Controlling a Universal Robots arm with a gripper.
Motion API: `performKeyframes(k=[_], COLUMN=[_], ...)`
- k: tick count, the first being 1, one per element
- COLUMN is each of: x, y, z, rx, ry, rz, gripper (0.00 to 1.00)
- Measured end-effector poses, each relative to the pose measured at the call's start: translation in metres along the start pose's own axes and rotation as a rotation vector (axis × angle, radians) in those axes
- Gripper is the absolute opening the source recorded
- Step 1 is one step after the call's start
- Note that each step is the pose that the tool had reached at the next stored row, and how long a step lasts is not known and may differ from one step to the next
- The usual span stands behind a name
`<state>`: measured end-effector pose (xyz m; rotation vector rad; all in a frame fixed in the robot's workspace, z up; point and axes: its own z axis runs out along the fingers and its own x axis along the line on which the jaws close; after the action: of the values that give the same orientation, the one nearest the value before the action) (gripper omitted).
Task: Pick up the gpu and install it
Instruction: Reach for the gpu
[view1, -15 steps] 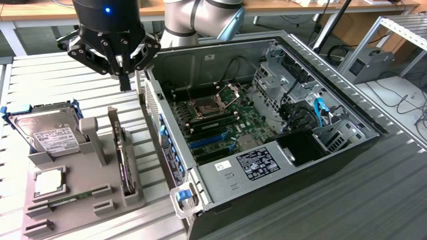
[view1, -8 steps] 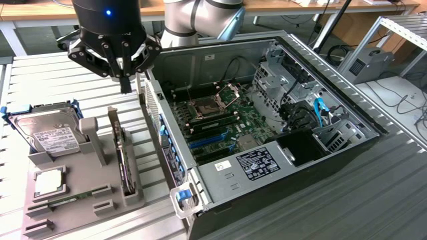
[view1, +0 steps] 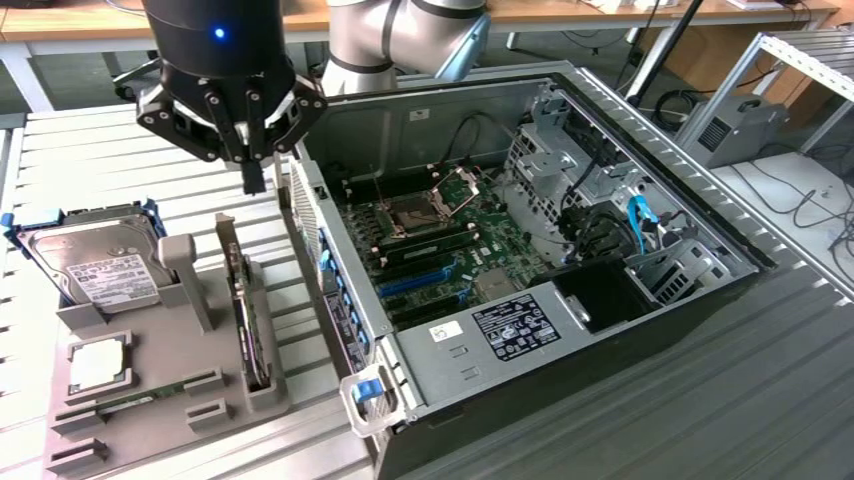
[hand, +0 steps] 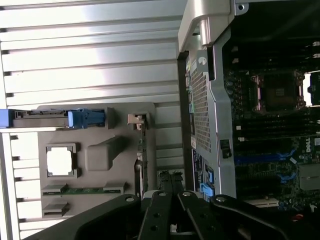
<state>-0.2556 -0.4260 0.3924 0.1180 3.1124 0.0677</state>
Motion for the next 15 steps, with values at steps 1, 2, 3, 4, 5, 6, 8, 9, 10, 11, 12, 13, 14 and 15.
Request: performKeyframes(k=[1,2,3,4,5,6,8,9,10,11,12,13,14,15], x=[0.0,0.0,0.0,0.0,0.0,0.0,-0.001,-0.001,-0.001,-0.001,-0.001,-0.001,-0.001,-0.001], y=[-0.0008,-0.0017,-0.0026,-0.0035,-0.0044,-0.0054,-0.0073,-0.0088,-0.0101,-0.0109,-0.012,-0.0128,-0.0138,-0.0146], z=[-0.0001,-0.0001,-0.0001,-0.0001,-0.0002,-0.0002,-0.0003,-0.0003,-0.0003,-0.0003,-0.0003,-0.0004,-0.0003,-0.0004], rx=[0.0001,0.0001,0.0001,0.0001,0.0001,0.0001,0.0001,0.0,0.0001,0.0,0.0,0.0001,0.0,0.0], ry=[0.0001,0.0001,0.0001,0.0001,0.0001,0.0002,0.0001,0.0001,0.0001,0.0001,0.0001,0.0001,0.0001,0.0001], rz=[0.0,0.0,0.0,0.0,0.0,0.0,0.0,0.0,0.0,0.0,0.0,0.0,0.0,0.0], gripper=[0.11,0.11,0.11,0.11,0.11,0.11,0.11,0.11,0.11,0.11,0.11,0.11,0.11,0.11])
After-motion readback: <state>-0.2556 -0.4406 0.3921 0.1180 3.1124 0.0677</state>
